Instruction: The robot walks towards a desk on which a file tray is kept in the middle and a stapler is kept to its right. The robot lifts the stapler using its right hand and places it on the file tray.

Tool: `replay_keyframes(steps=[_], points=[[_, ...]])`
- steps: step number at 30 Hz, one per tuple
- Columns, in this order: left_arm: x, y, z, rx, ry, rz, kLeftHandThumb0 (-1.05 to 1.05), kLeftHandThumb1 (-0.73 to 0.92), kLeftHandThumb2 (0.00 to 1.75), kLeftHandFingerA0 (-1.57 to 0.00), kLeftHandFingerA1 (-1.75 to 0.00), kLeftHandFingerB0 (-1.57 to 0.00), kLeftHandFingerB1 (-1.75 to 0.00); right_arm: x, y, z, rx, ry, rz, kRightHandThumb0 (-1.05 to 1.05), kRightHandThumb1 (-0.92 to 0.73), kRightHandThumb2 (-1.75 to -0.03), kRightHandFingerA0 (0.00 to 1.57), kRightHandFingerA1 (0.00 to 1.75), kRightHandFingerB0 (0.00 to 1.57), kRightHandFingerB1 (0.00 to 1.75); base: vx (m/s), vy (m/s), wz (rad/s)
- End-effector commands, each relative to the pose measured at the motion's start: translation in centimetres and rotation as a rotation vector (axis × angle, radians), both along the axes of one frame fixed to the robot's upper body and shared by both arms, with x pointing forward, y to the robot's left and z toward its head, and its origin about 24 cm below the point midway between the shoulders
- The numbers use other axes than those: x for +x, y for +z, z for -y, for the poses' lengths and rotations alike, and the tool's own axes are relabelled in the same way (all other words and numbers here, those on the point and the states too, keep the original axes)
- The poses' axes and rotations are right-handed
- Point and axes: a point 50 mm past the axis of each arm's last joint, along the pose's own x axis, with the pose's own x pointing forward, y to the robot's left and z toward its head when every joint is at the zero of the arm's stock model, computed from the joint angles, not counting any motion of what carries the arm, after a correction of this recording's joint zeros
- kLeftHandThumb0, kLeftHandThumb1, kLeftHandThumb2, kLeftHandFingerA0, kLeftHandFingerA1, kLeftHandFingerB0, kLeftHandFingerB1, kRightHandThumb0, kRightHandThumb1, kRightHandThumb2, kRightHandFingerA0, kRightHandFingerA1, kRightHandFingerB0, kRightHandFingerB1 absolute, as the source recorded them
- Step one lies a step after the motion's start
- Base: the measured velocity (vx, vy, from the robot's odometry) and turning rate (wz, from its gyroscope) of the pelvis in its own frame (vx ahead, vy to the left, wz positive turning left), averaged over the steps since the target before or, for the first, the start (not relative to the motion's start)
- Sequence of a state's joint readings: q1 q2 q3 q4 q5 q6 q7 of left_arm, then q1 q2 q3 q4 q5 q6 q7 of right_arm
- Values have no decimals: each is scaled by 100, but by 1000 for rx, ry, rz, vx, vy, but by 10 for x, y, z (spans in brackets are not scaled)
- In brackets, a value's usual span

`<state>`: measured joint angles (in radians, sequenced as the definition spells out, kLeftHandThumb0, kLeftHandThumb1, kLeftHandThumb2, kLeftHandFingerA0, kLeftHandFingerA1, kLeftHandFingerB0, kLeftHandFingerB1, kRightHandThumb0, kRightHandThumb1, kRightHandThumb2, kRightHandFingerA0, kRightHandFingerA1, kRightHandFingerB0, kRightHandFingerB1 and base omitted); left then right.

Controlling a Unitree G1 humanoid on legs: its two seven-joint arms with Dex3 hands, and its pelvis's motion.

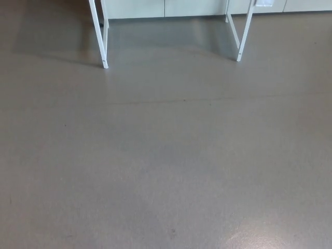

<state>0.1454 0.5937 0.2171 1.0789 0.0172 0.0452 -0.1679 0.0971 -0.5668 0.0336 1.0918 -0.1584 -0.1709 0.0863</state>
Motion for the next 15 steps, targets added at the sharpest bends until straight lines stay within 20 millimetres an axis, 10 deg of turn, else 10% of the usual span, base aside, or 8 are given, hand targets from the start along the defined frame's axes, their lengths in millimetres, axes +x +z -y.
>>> replay_keyframes(steps=[1, 9, 10, 11, 15], points=[[2, 6, -4, -23, -21, 37, -28, 64, 114, -9, -54, -8, -52, 4, 6, 4, 2, 59, 31, -71, -50, -88, 0, 23, 0, 22, 0, 0, 0], [2, 5, -4, -11, -35, 24, -27, 63, 113, -10, -54, -9, -52, 4, 7, 5, 29, 54, 15, -77, -51, -87, 0, 18, 3, 15, 0, 0, 0], [2, 5, -4, -9, -39, 21, -50, 89, 69, -22, -44, -23, -38, 3, 6, 5, 30, 55, 18, -73, -49, -87, 0, 21, 1, 18, 0, 0, 0], [2, 5, -5, -10, -41, 17, -28, 63, 113, -11, -54, -10, -52, 4, 6, 5, 26, 54, 18, -73, -49, -86, 0, 21, 2, 18, 0, 0, 0], [6, 6, -5, -29, -16, 39, -28, 65, 114, -9, -54, -7, -52, 8, 6, 4, 2, 68, 34, -71, -49, -87, 0, 25, 0, 23, 0, 0, 0]])
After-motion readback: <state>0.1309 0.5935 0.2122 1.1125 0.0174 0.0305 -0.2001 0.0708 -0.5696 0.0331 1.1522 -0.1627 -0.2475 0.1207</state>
